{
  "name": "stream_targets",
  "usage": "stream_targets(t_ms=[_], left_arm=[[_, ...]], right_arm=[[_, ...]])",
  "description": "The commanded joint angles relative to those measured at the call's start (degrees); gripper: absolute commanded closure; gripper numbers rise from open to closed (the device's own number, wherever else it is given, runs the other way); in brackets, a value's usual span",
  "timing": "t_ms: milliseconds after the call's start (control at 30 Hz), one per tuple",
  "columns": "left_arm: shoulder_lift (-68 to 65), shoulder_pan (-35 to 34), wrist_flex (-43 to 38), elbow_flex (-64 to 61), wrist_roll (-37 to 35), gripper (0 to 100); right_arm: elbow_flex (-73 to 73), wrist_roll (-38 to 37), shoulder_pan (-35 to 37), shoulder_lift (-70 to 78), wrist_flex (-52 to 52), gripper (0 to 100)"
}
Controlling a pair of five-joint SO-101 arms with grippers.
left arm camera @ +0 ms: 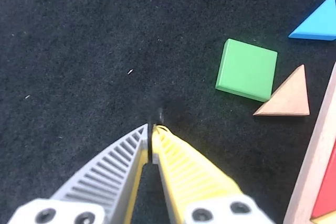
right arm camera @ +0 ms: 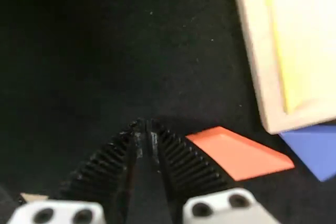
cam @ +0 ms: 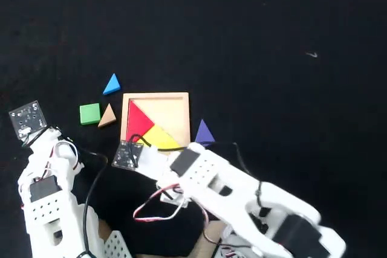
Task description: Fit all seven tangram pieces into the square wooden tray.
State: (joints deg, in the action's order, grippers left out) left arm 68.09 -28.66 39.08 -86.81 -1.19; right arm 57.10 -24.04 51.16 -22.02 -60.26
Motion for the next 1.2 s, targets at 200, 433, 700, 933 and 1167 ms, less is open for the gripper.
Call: stream_targets(t_ms=[200, 433, 700, 933, 1167], left_arm=[[0.88, 0.75, -0.97, 0.84, -0.35, 97], [0.88, 0.75, -0.97, 0.84, -0.35, 97], [0.88, 0.75, -0.97, 0.84, -0.35, 97], [0.88, 0.75, -0.97, 0.84, -0.35, 97], [0.88, 0.75, -0.97, 0.84, -0.35, 97]], right_arm=[[-1.80, -9.05, -14.86, 6.99, 1.67, 98.7], [-2.24, -15.74, -23.82, 6.90, 1.23, 98.7], [-2.51, -28.22, -38.95, 6.90, -2.29, 98.7], [-9.71, -28.66, -46.51, 6.81, -9.67, 98.7], [-13.49, -10.02, -46.42, -0.48, -13.71, 98.2]])
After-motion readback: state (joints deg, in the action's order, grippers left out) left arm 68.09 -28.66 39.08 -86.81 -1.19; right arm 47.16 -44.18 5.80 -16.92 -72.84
